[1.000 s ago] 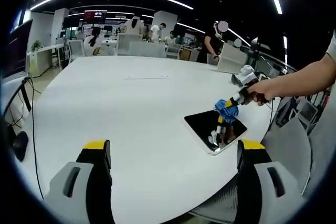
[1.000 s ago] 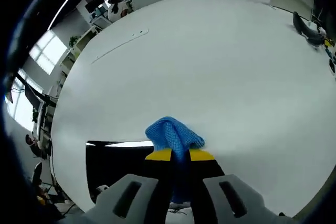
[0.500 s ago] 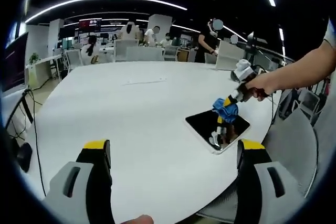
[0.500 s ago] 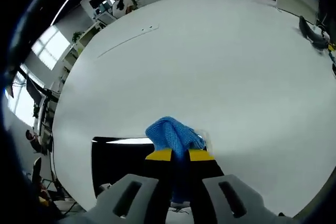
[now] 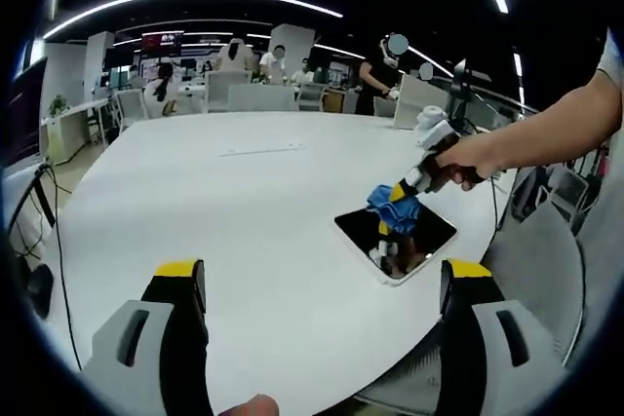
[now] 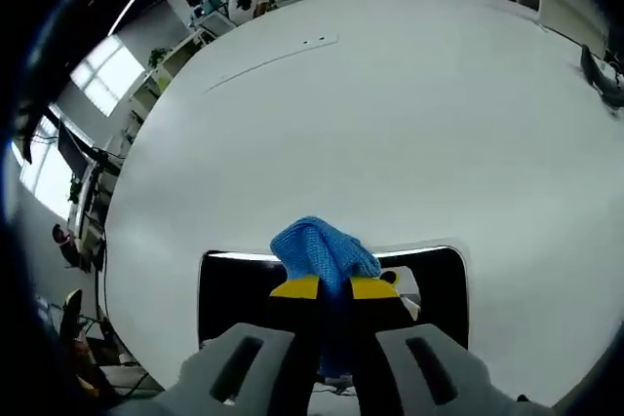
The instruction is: Wipe the mirror surface with the cleaning cloth until all visible marks leave the cleaned area.
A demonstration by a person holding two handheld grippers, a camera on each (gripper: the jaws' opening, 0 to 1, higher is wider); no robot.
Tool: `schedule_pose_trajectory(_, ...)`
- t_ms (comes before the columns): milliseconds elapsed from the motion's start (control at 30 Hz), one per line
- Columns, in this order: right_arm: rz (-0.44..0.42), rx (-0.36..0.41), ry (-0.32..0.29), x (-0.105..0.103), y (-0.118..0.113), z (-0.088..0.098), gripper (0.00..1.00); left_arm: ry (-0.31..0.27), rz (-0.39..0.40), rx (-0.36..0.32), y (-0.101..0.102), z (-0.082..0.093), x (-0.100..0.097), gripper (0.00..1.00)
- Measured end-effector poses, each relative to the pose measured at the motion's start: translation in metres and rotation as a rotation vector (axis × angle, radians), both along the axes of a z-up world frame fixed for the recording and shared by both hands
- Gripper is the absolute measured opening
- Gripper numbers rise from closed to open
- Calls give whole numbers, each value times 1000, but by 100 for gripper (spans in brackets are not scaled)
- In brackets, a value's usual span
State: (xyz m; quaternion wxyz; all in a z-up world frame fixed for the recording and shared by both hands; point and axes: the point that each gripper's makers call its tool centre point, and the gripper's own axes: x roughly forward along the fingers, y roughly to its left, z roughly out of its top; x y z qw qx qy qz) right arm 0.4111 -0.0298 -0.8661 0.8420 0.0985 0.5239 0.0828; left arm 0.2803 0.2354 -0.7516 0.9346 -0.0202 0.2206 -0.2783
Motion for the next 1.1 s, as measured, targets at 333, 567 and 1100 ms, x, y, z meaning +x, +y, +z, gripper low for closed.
schedule_pose_trajectory(333, 49, 13, 3, 3, 36, -1, 4, 14, -15, -5, -7, -5, -3, 99)
schedule_pose_trajectory(567, 69, 24, 7, 5, 60, -1, 4, 24, -36, -4, -12, -9, -6, 99)
schedule_pose_trajectory(1100, 126, 8, 13, 12, 95, -5, 3, 50, -57, 13, -11, -14, -12, 99)
